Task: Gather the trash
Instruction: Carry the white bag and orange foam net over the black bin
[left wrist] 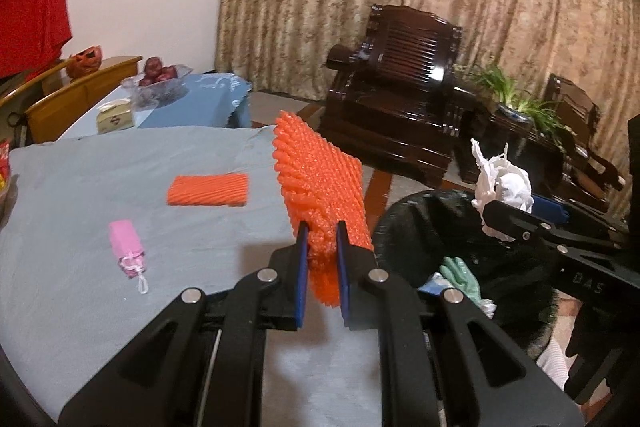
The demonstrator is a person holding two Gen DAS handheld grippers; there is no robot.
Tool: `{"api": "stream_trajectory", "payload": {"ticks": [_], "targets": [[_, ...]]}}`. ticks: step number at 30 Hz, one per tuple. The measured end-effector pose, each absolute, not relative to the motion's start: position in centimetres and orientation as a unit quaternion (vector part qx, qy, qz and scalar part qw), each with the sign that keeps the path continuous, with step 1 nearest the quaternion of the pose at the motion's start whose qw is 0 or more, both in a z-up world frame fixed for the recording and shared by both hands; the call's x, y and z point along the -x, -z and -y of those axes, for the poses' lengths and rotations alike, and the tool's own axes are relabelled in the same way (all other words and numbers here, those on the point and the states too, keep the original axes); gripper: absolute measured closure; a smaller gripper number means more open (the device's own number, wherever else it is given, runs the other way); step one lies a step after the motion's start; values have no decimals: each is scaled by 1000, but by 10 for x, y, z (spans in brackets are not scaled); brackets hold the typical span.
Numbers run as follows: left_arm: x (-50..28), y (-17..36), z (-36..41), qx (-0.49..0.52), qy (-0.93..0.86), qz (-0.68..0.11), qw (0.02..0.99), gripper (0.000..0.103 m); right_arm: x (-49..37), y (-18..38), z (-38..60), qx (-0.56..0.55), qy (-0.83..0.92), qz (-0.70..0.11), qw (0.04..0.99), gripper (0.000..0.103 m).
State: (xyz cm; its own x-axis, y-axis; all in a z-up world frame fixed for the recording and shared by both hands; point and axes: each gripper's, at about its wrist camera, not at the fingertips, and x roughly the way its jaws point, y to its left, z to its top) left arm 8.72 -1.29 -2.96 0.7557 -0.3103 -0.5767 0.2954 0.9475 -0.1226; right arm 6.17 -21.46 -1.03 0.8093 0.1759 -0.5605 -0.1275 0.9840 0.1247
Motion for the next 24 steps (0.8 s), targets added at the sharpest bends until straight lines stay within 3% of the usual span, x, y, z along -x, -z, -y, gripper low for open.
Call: {"api": "stream_trajectory", "payload": {"ticks": [24], "targets": [[-80,37,135,-37,273,-300,913,91,-25,19,318,-63,23,-296,953,51]]}}
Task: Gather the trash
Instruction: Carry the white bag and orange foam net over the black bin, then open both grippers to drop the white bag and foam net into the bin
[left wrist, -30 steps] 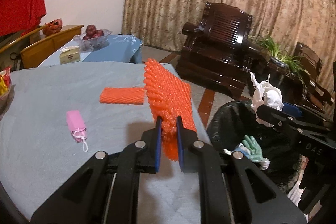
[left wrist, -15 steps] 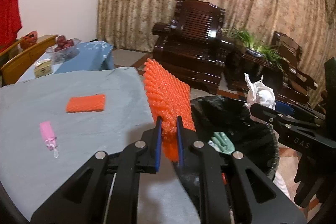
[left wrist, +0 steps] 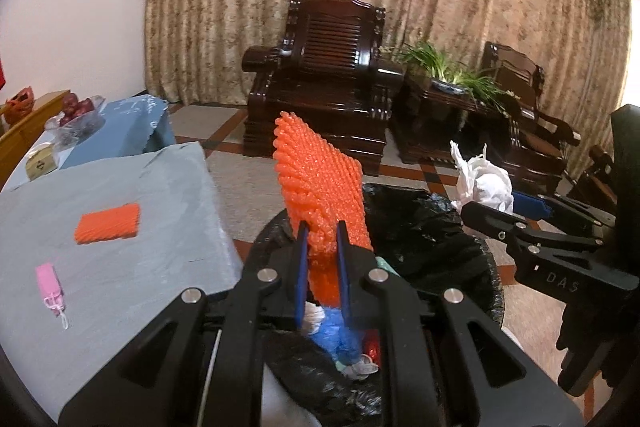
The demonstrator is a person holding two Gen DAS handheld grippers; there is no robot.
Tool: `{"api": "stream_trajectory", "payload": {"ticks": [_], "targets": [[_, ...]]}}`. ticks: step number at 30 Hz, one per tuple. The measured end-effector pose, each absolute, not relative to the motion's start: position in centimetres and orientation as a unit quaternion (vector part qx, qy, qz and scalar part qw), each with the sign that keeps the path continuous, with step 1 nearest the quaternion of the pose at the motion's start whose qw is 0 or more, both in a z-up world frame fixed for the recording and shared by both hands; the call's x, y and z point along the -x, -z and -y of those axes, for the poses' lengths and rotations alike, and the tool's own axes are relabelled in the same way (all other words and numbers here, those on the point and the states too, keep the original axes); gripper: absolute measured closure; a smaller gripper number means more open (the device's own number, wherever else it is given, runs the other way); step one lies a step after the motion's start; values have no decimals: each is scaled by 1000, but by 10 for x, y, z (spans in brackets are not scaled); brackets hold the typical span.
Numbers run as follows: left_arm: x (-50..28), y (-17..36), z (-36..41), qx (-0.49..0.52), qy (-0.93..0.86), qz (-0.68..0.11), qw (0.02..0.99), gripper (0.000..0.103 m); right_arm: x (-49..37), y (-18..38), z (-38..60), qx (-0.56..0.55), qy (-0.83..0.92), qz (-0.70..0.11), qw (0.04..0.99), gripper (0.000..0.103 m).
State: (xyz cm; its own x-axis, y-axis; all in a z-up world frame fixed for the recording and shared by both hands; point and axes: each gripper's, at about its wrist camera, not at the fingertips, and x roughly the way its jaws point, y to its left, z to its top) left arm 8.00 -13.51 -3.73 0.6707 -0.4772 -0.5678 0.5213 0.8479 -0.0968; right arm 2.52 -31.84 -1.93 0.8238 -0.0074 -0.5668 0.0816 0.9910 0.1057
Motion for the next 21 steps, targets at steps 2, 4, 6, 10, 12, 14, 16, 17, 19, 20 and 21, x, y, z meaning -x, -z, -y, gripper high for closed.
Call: {"api": "stream_trajectory", "payload": {"ticks": [2,4,6,10,12,14,16,17,19,20,21], "targets": [[-80,41,143,-40,279,-302,911,91,-24,22,326,-65,29,-297,952,51],[-82,46,151,-45,283,-305,908,91,-23,26,332,-66,34,-301,951,51],[-83,49,156,-46,286,-308,906,91,-23,28,334,-65,38,-303,950,51],[-88,60,163,-48,289,-314,903,91,-26,34,342,-66,45,-310,947,51],[-90,65,166,-49,290,-317,902,91,-27,35,344,-65,46,-312,947,51],[-91,69,168,-52,290,-321,900,91,-28,37,346,-63,47,-314,946,51],[-94,72,171,-55,291,-324,898,91,-30,40,347,-61,48,-316,945,51],[-95,73,172,-55,292,-326,898,91,-31,42,348,-60,48,-318,945,51],[-97,76,175,-58,294,-329,895,91,-34,45,349,-60,50,-322,944,51],[-98,77,176,-59,296,-332,894,91,-35,47,349,-59,49,-323,943,51],[-98,78,178,-60,296,-334,893,91,-37,49,350,-58,50,-326,942,50]]}}
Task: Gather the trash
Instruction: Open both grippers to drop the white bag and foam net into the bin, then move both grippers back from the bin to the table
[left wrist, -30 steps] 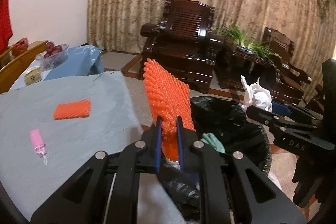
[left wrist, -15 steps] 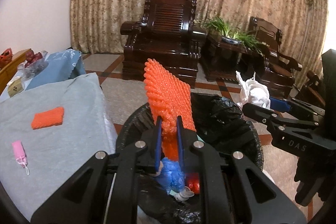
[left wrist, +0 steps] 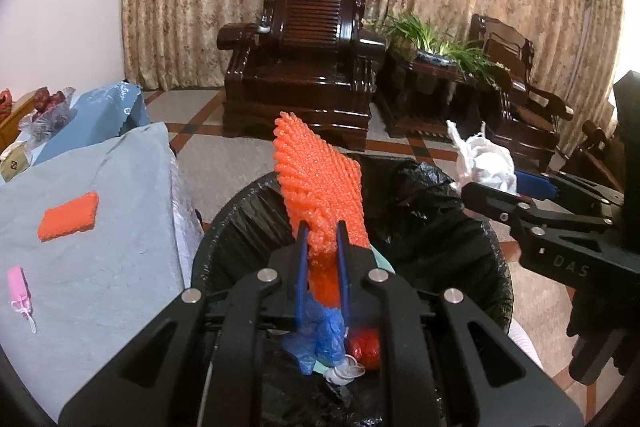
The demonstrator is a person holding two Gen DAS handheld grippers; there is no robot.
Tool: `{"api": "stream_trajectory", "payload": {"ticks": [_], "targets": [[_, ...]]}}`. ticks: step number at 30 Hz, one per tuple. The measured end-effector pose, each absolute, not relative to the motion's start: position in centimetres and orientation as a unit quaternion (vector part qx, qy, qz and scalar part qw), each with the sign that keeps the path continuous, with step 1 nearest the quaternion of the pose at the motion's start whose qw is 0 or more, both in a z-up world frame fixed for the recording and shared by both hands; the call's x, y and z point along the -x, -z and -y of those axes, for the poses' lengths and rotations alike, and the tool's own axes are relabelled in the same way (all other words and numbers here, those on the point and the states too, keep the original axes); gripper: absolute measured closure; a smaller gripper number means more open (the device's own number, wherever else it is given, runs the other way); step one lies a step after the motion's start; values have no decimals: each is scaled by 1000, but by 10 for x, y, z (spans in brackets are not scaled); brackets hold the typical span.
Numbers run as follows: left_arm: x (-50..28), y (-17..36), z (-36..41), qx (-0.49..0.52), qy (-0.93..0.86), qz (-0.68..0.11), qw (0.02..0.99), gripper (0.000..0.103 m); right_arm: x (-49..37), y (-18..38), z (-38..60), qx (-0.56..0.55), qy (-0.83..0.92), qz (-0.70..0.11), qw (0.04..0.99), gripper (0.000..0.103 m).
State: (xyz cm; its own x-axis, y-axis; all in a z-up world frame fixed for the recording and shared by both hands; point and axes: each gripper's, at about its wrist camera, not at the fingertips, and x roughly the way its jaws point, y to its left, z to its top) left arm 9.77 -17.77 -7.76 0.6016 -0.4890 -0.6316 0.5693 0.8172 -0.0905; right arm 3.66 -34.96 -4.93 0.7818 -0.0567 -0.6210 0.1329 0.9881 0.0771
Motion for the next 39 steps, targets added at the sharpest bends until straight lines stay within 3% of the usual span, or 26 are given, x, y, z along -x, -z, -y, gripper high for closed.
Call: {"api": "stream_trajectory", "payload": {"ticks": [3,5,9,10,14,19,39], "targets": [[-101,81,177,-51,301,-341,889,82,-41,58,352,-57,53,-336,939,41],[-104,82,175,-42,301,-344,888,55,-42,63,353,-54,56,-340,937,30],[-105,83,165,-34,296,-345,890,44,-38,67,356,-58,65,-340,936,11],[-105,82,161,-32,290,-343,893,37,-37,67,356,-59,70,-338,937,7],[-102,76,144,-33,267,-325,907,19,-31,64,357,-70,75,-329,939,6],[-98,64,119,-35,237,-307,921,14,-29,58,347,-79,68,-320,942,6],[-108,55,-39,-10,62,-296,953,13,-99,48,219,-34,-57,-305,950,6]]}}
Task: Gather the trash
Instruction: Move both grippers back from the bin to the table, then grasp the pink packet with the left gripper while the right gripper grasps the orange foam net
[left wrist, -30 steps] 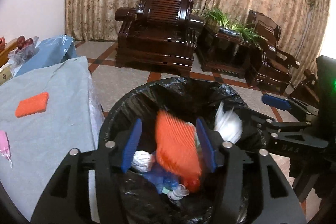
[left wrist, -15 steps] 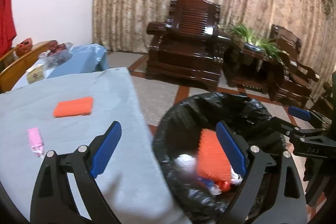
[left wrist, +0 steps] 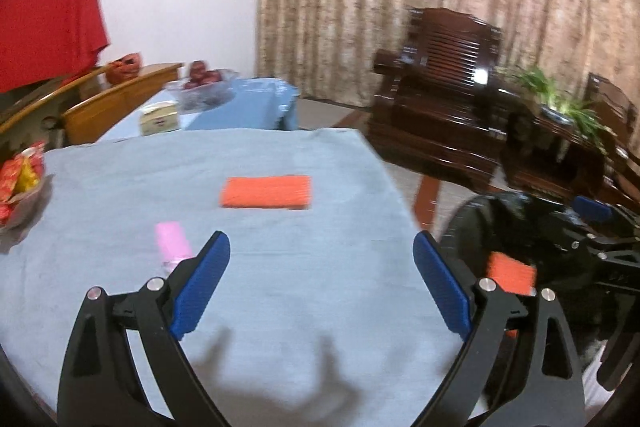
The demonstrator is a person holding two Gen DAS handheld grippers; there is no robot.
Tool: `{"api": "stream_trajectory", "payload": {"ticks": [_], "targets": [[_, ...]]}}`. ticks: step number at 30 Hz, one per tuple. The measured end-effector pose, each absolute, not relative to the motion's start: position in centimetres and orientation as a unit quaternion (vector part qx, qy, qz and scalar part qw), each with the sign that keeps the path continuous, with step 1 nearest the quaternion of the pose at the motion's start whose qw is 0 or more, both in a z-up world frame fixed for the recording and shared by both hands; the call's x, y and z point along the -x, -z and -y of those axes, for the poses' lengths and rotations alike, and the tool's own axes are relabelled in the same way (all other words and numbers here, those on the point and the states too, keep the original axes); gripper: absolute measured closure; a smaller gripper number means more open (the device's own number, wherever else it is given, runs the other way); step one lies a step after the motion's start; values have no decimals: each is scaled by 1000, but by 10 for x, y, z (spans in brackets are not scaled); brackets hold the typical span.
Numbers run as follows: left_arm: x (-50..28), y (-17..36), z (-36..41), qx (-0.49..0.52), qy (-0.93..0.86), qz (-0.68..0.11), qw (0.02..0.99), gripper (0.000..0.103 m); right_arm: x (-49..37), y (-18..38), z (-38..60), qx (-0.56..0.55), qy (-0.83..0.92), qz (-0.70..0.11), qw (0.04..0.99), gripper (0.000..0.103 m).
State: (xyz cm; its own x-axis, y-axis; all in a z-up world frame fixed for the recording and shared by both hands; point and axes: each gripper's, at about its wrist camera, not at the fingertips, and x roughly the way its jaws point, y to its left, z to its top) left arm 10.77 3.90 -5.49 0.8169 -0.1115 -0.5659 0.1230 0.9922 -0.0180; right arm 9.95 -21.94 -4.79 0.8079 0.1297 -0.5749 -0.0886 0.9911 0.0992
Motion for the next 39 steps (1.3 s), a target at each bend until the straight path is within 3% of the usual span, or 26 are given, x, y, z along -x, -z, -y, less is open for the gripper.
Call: {"api": "stream_trajectory", "payload": {"ticks": [12,28,33,36,37,39], "targets": [[-148,81,-138,-1,-37,-317,948,13,-164,64,138,-16,-106,-303,947,6],[-214,137,-175,18,-58,-377,924,13,-232,104,86,-1,-109,-340,934,6],[-228,158,-181,35,-51,-408,911,28,-241,110,80,6,-112,-346,931,6],[-232,169,-186,58,-40,-427,901,47,-248,114,75,11,-114,-353,929,6],[-233,173,-186,64,-37,-433,898,59,-251,116,73,14,-115,-356,927,6],[-232,174,-186,67,-37,-430,899,66,-257,120,68,19,-119,-360,925,6]]}}
